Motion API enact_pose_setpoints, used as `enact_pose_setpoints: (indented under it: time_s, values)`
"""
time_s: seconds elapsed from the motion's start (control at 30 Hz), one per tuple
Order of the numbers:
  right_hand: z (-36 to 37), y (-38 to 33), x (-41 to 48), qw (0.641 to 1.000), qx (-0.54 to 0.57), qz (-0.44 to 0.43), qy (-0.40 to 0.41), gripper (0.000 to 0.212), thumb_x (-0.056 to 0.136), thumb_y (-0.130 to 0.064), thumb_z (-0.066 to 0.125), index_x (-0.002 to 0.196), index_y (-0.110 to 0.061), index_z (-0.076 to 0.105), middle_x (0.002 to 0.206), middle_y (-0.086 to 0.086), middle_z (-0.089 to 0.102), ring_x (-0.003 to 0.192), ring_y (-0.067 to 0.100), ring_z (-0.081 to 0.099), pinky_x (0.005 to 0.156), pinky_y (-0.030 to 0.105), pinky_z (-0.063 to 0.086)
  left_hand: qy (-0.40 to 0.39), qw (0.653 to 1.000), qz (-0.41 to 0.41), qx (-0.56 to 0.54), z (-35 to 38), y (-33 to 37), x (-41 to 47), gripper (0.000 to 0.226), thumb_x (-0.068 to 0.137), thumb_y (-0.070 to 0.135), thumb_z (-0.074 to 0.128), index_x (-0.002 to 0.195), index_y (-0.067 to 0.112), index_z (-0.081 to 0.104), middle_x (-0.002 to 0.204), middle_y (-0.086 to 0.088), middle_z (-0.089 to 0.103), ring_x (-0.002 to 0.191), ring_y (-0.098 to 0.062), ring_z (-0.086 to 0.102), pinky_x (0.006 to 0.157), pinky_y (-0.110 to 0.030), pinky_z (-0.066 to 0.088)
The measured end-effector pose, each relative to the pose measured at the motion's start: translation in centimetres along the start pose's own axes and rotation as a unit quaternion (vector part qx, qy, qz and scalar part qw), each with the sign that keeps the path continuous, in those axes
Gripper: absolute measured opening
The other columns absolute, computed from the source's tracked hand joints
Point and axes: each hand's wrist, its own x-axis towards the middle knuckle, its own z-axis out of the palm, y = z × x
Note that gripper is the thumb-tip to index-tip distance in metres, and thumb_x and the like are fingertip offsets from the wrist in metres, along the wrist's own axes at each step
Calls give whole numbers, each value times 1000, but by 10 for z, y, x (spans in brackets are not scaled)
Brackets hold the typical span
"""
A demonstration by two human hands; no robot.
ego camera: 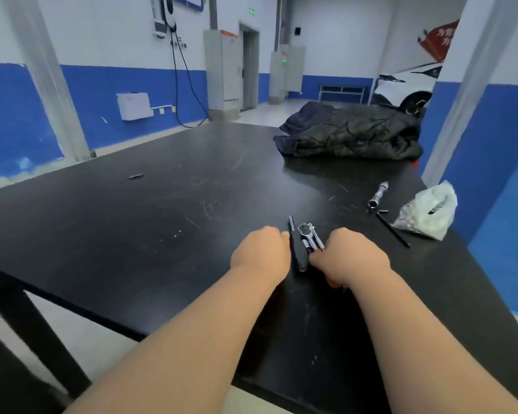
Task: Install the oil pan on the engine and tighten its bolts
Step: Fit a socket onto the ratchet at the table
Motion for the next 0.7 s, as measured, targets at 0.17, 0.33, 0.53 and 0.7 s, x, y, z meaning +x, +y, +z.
enact_pose_setpoints:
  time_s: [0.17, 0.33, 0.53, 0.7]
  values:
    - [2, 2, 6, 998, -28, -5, 53, 24, 76, -36, 57, 66, -18, 45, 66, -1, 47, 57, 20, 45, 51, 25, 31, 122, 989, 75, 29, 21, 6, -8, 36, 101, 46, 25, 78, 21, 39, 84, -1, 61, 72, -26, 52, 59, -32, 33]
    - [-6, 19, 16, 960, 270, 1, 73, 26, 80, -33, 47, 68, -12, 57, 67, 7, 63, 67, 30, 62, 59, 33, 49, 139, 987, 83, 15, 24, 1, -4, 42, 101, 48, 25, 67, 23, 32, 61, 8, 38, 57, -16, 40, 50, -31, 26]
    - [-9, 31, 24, 954, 291, -5, 66, 17, 84, -18, 42, 75, -10, 54, 61, 9, 60, 54, 29, 56, 46, 29, 43, 154, 981, 112, -36, 22, 0, -6, 54, 93, 60, 18, 56, 23, 31, 54, 7, 42, 49, -7, 37, 43, -25, 21]
    - [5, 13, 20, 981, 190, -21, 39, 34, 78, -41, 62, 60, -14, 51, 54, 1, 52, 46, 19, 49, 43, 23, 32, 155, 981, 107, -44, 23, 1, -8, 64, 84, 66, 5, 50, 21, 35, 51, 6, 43, 48, -10, 40, 44, -25, 23]
